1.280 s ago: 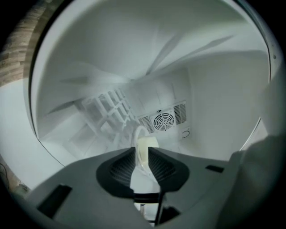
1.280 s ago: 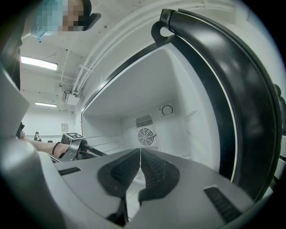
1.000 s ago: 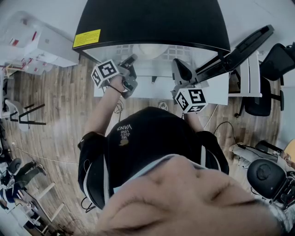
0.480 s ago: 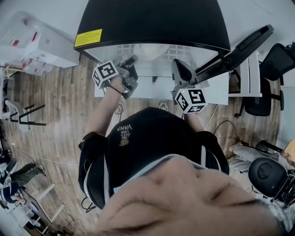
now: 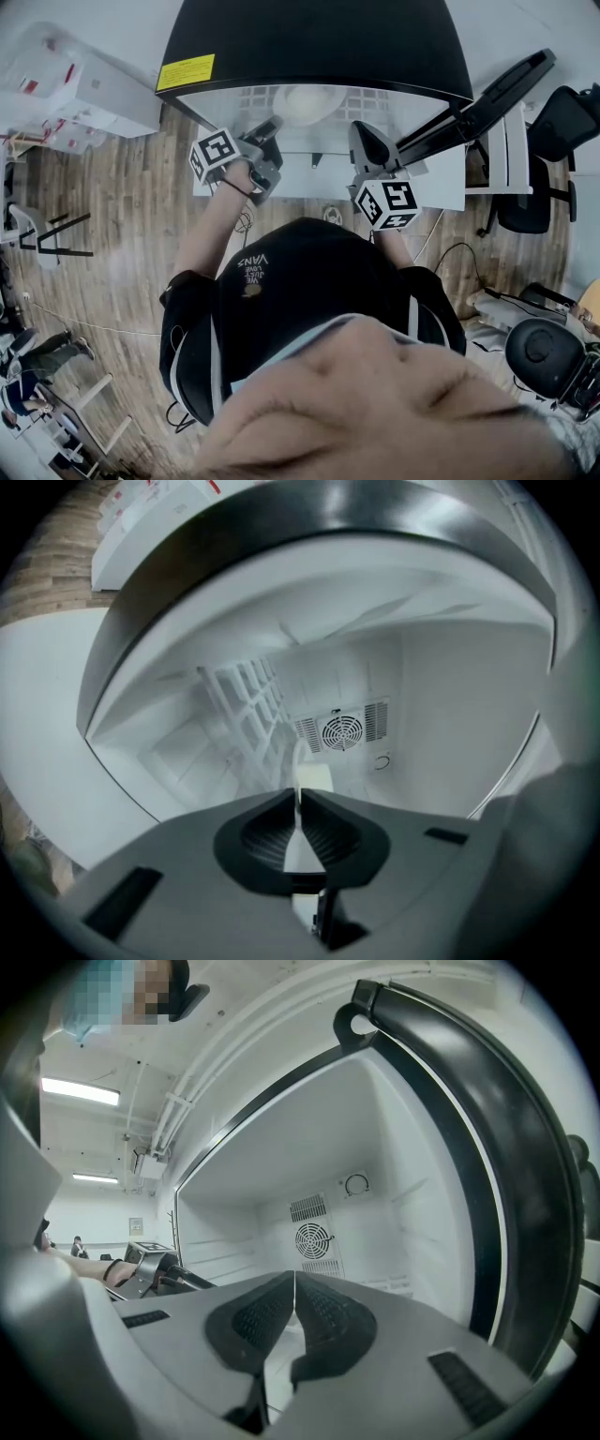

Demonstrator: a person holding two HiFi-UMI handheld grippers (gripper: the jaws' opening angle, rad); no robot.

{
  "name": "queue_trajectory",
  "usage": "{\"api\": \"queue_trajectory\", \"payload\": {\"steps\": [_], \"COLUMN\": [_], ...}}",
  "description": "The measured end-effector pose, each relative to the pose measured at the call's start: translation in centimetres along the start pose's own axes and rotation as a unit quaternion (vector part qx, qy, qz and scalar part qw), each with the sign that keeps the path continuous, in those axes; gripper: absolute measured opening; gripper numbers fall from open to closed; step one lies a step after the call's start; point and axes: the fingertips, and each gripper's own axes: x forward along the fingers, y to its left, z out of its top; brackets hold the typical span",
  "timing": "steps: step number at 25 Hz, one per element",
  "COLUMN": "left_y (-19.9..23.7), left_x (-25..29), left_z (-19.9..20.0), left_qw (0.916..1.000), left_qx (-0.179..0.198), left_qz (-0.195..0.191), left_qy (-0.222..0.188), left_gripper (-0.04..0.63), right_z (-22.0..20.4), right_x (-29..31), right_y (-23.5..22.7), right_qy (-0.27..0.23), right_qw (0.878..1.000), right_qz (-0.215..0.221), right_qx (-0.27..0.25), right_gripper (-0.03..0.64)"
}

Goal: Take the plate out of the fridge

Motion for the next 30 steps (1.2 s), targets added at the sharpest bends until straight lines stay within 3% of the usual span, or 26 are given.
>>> {"api": "queue_trajectory", "payload": {"steps": [18, 30], "left_y": [-0.1, 0.2], "left_x": [-2.8, -4.1], "left_z": [-1.2, -2.0], "left_qw": [0.9995, 0.9989], "left_qx": [-0.012, -0.02], "left_qz": [-0.023, -0.034], "left_qy": [0.015, 0.024], "left_gripper": [0.028, 0.028], "right_z": [-0.9, -3.0], "right_x": [0.2, 1.0], "right_y": [1.8, 2.7], "right_qy": [0.013, 0.039], "right_qw": [1.0, 0.999], "right_qz": [-0.011, -0.004], "right_qx": [-0.001, 0.03], "right_gripper": [0.012, 0.014]}}
